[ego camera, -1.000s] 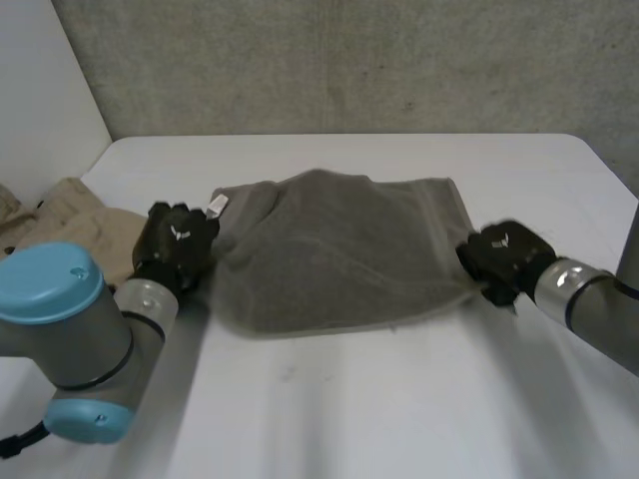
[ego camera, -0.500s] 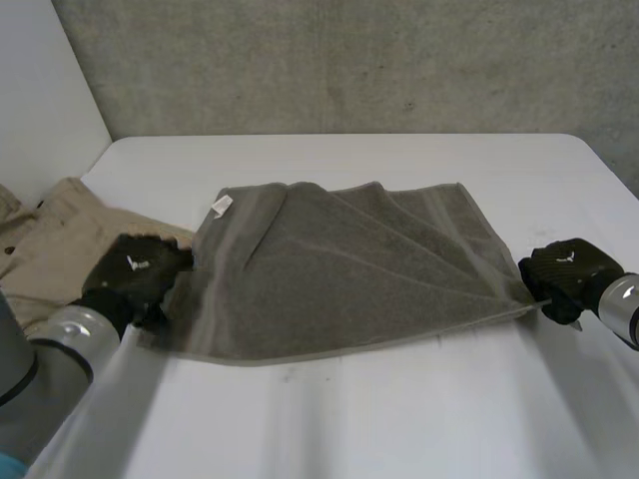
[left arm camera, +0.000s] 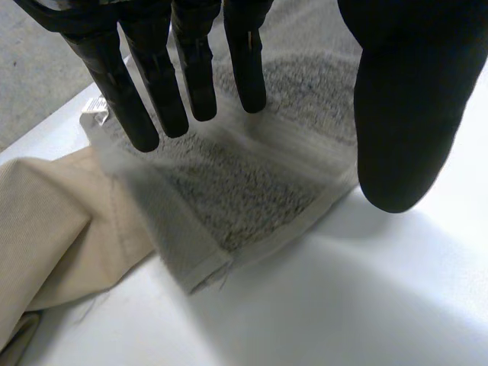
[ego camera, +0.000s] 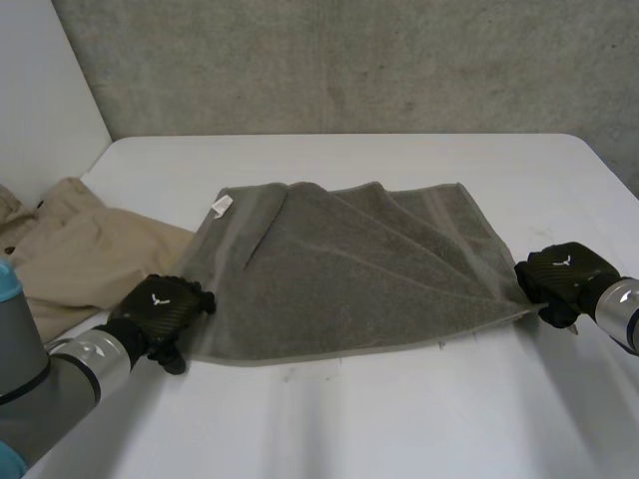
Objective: Fold the laundry.
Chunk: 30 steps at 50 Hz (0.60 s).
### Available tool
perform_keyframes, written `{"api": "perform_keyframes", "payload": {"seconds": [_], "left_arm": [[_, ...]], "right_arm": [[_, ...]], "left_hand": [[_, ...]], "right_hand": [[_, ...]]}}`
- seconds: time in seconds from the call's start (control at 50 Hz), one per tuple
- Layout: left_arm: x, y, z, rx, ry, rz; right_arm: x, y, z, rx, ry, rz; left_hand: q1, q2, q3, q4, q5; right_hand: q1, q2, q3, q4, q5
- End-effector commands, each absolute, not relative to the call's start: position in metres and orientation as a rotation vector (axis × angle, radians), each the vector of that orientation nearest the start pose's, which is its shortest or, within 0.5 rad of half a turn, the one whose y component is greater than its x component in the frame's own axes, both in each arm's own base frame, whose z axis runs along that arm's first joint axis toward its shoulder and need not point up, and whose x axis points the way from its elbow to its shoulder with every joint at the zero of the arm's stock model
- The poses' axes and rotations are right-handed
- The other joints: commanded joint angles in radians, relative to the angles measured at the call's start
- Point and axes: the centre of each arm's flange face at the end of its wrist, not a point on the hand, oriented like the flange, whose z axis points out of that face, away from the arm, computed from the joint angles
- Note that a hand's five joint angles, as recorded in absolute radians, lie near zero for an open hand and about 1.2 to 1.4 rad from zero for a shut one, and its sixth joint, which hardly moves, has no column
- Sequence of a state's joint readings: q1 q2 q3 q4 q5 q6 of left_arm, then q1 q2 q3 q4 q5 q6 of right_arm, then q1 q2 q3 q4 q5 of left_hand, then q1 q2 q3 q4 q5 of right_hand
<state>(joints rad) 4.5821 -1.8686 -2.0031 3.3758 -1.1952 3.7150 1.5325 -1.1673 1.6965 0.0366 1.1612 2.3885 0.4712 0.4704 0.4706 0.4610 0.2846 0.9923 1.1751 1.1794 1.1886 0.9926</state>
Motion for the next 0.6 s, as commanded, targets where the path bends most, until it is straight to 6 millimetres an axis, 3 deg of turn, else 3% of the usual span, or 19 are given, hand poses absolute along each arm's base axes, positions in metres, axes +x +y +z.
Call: {"api": "perform_keyframes", "payload": {"seconds": [0.02, 0.6], "left_arm": [[-0.194, -0.248, 0.123, 1.244, 2.352, -1.673], [-0.186, -0.283, 0.116, 1.223, 2.218, -1.668]], "right_arm": [[0.156, -0.311, 0.150, -1.246, 2.434, -1.598], [0.157, -0.309, 0.148, -1.248, 2.429, -1.589]], "left_hand": [[-0.011, -0.010, -0.011, -0.001, 0.001], [0.174, 0.175, 0.174, 0.184, 0.186]], "right_hand": [[0.404, 0.221, 0.217, 0.208, 0.229], [0.404, 0.221, 0.217, 0.208, 0.229]]}}
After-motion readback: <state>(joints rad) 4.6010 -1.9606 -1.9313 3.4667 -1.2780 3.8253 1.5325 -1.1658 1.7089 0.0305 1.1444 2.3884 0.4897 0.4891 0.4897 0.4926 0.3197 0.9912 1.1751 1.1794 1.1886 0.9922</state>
